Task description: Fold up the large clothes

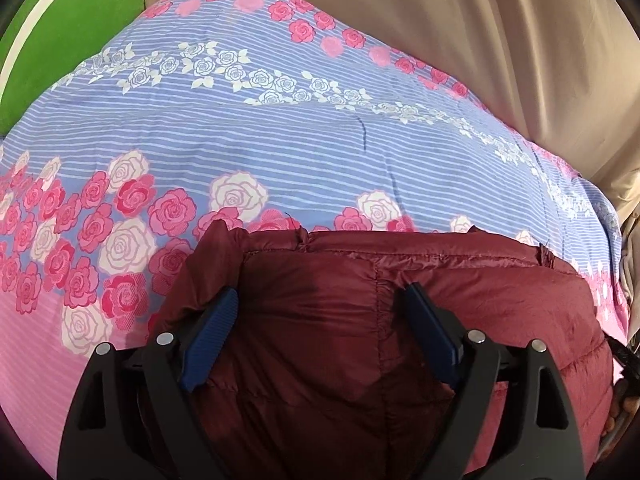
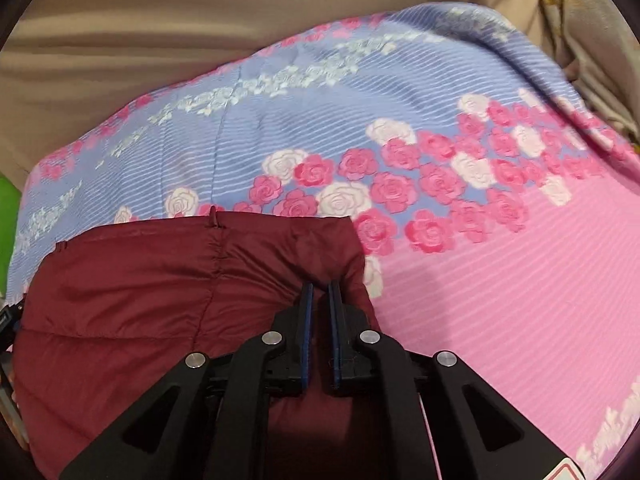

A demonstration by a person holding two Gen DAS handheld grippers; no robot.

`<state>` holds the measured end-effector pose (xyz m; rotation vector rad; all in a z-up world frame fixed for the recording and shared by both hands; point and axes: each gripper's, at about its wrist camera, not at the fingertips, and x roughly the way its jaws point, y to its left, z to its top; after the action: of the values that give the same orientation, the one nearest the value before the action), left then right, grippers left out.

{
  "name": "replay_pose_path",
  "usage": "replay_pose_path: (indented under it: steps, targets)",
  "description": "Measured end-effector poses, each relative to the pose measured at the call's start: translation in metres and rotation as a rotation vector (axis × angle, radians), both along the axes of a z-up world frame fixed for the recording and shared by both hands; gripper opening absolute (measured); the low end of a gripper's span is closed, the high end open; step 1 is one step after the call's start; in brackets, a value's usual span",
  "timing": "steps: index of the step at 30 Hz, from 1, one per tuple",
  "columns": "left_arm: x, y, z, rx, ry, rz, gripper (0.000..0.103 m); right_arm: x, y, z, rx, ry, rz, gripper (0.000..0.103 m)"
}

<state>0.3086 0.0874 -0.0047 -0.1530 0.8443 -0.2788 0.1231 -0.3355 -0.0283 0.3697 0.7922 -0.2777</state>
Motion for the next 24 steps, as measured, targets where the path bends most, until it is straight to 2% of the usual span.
replay_pose_path:
  steps: [1, 3, 6, 8, 9, 12, 14, 16, 18, 21, 24]
  targets:
    - [-0.001, 0.000, 0.001, 0.009, -0.004, 0.008, 0.083, -0.011, 0.006, 0.008, 0.009, -0.027, 0.012, 0.016]
    - [-0.009, 0.003, 0.008, 0.023, -0.016, 0.025, 0.082, -0.026, 0.024, 0.025, 0.019, -0.069, 0.053, 0.016]
    - [-0.045, 0.017, 0.034, -0.065, -0.055, -0.010, 0.082, -0.055, 0.065, 0.044, 0.018, -0.107, 0.159, 0.016]
    - [-0.071, 0.019, 0.049, -0.095, -0.066, -0.051, 0.083, -0.071, 0.092, 0.050, 0.026, -0.114, 0.226, 0.016]
    - [-0.086, 0.017, 0.056, -0.096, -0.077, -0.079, 0.083, -0.078, 0.110, 0.051, 0.035, -0.123, 0.275, 0.016]
    - [-0.140, -0.002, 0.066, -0.019, -0.100, -0.176, 0.084, -0.097, 0.157, 0.054, 0.042, -0.131, 0.362, 0.016]
    - [-0.175, -0.015, 0.059, 0.042, -0.085, -0.227, 0.084, -0.105, 0.192, 0.048, 0.040, -0.117, 0.431, 0.016]
    - [-0.199, -0.019, 0.044, 0.051, -0.036, -0.264, 0.084, -0.115, 0.222, 0.037, 0.040, -0.095, 0.491, 0.016]
    - [-0.213, -0.016, 0.027, 0.069, 0.004, -0.261, 0.084, -0.127, 0.238, 0.029, 0.009, -0.086, 0.515, 0.016]
    - [-0.226, 0.006, 0.004, 0.097, 0.017, -0.186, 0.085, -0.152, 0.237, 0.022, -0.041, -0.091, 0.490, 0.016]
    - [-0.235, 0.028, -0.001, 0.111, 0.008, -0.124, 0.085, -0.169, 0.203, 0.011, -0.037, -0.060, 0.397, 0.016]
